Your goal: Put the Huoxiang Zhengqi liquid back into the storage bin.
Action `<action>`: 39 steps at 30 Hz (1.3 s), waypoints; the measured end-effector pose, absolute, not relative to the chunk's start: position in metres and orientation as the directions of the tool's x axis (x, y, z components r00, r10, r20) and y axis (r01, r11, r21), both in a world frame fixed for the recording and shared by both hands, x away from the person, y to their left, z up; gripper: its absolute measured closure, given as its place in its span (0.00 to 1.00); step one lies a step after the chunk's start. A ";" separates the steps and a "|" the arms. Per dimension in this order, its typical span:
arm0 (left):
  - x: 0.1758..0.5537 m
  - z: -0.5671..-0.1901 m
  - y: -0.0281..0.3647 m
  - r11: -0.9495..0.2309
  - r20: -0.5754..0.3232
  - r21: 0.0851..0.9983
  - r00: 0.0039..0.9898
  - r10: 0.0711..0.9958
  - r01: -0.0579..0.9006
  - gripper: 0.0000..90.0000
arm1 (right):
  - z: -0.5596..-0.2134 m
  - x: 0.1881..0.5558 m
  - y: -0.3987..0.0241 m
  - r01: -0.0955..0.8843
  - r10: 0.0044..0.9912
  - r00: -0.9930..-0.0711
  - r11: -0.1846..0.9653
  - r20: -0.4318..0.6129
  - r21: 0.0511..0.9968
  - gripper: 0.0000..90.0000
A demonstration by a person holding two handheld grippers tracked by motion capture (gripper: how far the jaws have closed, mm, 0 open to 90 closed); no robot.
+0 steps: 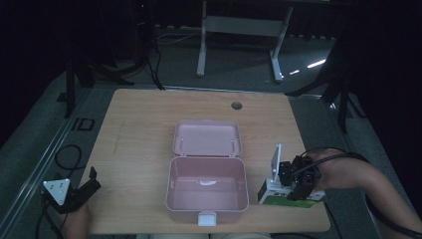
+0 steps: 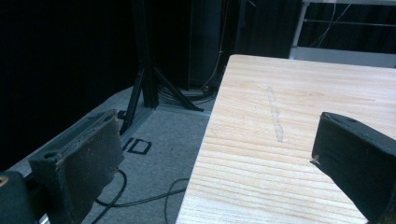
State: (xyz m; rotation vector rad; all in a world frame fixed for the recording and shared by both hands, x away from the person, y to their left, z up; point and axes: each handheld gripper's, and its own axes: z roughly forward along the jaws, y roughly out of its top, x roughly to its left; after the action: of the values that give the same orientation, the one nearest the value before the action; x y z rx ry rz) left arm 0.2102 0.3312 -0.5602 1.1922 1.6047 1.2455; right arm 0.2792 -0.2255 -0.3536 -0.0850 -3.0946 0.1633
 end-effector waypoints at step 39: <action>0.210 -0.560 0.331 0.080 -0.022 0.974 -0.264 0.964 0.210 0.02 | -0.292 0.286 -0.152 -0.015 -0.015 -1.000 0.999 0.013 -0.047 0.69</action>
State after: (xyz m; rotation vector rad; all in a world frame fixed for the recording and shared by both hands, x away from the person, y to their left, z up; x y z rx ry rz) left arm 0.2099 0.3314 -0.5603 1.1950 1.5952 1.2482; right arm 0.2861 -0.1517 -0.2925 0.0232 -3.1278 0.0734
